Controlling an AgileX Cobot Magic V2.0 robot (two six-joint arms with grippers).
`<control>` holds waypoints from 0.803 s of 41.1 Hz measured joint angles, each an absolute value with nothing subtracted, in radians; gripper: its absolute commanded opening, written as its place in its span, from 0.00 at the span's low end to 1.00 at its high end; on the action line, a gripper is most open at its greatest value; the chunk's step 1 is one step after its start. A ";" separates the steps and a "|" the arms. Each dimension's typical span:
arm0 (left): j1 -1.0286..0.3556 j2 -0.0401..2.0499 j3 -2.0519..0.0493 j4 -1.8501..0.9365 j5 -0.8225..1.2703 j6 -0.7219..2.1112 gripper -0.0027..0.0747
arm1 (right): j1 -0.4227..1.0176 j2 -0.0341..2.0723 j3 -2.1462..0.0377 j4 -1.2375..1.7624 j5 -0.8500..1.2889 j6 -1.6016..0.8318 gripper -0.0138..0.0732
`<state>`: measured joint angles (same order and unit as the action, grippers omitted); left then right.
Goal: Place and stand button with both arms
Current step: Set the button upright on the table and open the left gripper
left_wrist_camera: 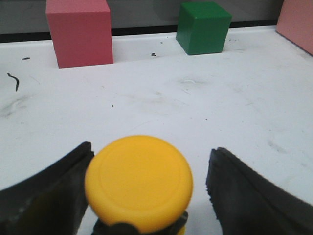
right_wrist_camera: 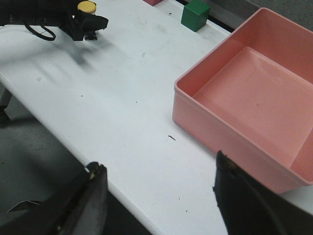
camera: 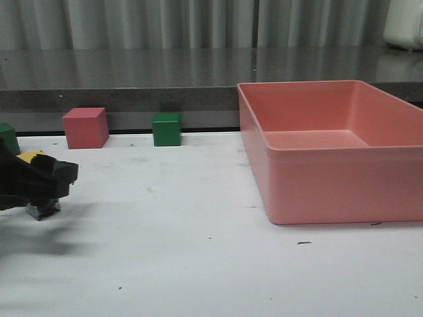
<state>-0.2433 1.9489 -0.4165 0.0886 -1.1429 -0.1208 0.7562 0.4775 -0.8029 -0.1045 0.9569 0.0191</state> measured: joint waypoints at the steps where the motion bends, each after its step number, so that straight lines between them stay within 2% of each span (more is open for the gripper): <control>1: -0.243 1.949 -0.411 0.089 -1.143 -0.121 0.69 | 0.756 0.477 -0.803 -0.105 0.957 0.019 0.72; 9: -0.243 1.896 -0.348 0.089 -1.139 -0.121 0.69 | 0.756 0.477 -0.803 -0.105 0.957 0.019 0.72; 19: -0.243 1.708 -0.257 0.093 -1.087 -0.121 0.69 | 0.756 0.477 -0.803 -0.105 0.957 0.019 0.72; 27: -0.243 1.467 -0.247 0.142 -0.782 -0.190 0.68 | 0.756 0.477 -0.803 -0.105 0.957 0.019 0.72; 33: -0.243 1.242 -0.296 0.150 -0.440 -0.216 0.68 | 0.756 0.477 -0.803 -0.105 0.957 0.019 0.72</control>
